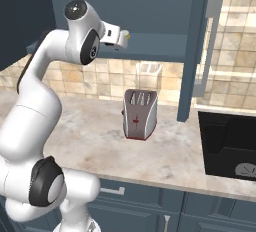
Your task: Pick up the dish brush and bar soap from the sink, and place them back in the cabinet, and close the cabinet doors.
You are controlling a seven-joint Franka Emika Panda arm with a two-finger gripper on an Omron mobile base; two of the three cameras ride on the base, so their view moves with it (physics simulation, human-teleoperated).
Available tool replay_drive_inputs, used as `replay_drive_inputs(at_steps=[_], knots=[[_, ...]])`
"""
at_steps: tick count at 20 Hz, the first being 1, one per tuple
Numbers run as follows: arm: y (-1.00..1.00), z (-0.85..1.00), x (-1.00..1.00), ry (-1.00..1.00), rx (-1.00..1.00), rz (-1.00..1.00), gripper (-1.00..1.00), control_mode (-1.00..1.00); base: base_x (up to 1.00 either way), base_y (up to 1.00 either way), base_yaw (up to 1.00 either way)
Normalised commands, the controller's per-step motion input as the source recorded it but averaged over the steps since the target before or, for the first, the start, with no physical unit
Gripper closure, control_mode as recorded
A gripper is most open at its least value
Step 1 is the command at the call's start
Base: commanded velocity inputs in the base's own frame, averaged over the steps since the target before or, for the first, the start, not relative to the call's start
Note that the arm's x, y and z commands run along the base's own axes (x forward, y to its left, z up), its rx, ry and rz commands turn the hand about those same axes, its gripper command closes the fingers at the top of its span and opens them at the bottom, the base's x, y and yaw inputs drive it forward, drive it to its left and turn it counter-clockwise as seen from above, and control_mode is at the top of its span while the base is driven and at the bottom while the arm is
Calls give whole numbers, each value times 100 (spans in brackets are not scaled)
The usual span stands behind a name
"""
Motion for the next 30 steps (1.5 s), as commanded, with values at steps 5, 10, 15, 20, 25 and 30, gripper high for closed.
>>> replay_drive_inputs(at_steps=[5,10,15,20,25,30], knots=[[0,0,-37,14,0,0,-100,-100,0,0,0],[0,0,-31,11,0,0,-100,-100,0,0,0],[0,0,-30,7,0,0,-100,-100,0,0,0],[-2,0,-43,3,0,0,-100,-100,0,0,0],[0,0,-30,5,0,0,-100,-100,0,0,0],[0,0,-31,5,0,0,-100,-100,0,0,0]])
